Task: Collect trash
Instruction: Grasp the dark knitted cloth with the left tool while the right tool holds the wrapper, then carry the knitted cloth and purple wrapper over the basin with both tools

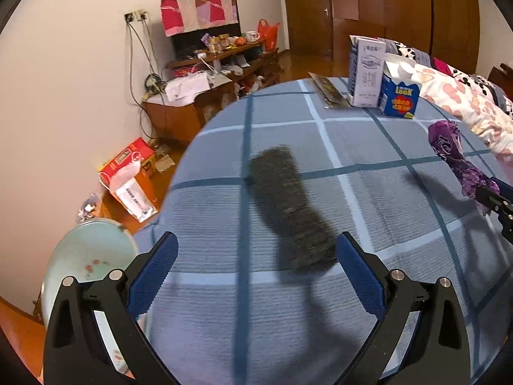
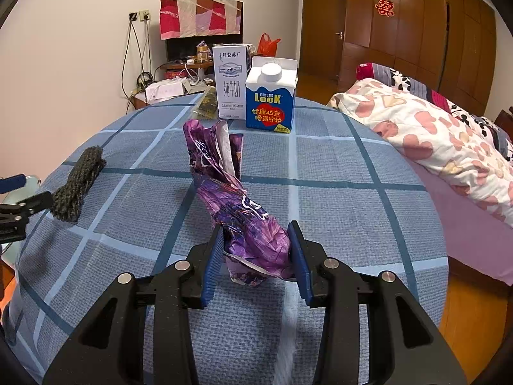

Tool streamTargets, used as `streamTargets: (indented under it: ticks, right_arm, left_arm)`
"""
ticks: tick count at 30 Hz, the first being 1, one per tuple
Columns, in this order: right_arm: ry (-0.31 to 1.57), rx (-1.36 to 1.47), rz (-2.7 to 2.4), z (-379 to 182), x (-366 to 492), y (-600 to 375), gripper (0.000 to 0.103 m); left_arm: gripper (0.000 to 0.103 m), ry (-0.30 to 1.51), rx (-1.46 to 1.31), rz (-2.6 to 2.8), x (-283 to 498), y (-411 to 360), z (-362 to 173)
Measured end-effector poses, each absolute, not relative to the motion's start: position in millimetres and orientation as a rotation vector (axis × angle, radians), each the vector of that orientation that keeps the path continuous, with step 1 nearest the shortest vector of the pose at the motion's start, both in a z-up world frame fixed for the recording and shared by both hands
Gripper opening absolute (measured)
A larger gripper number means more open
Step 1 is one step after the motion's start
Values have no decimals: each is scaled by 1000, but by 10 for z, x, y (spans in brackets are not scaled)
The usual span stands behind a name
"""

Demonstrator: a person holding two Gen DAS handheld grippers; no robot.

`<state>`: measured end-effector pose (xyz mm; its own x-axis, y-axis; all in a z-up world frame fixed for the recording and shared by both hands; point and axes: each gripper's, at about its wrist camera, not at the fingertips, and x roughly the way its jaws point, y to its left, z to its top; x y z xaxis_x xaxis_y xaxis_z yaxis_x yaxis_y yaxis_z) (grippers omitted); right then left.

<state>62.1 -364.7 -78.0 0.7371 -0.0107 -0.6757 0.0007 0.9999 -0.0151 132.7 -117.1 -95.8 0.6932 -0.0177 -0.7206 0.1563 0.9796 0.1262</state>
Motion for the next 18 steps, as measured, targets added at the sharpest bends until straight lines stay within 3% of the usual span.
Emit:
streamTargets:
  ticks: [3,6,8,9,12,18]
  right_arm:
    - [744,-18,-8,-778,621,-3643,41]
    - [749,-22,-13,-785,629,-3644,41]
    - [755,-24,-19,-793,639,-3648,41]
    - [759,-23,-20,-797,640,-3654,41]
    - [759,-31,-23,-799,642,-3640,41]
    - [750,-33,-15,-778,641,-3581,41]
  left_arm:
    - [88,813,196,-115,1379,-1264,-1034]
    - [71,853,187,-143,1438,-1296,-1141]
    - [48,868,180,-163,1453,-1289,-1178]
    - [30,875,179,-185,1458,-1295,-1187]
    - [20,868,191,-203,1437,-1287,-1163]
    - [17,815,207,-220,1311,-1178,-1001]
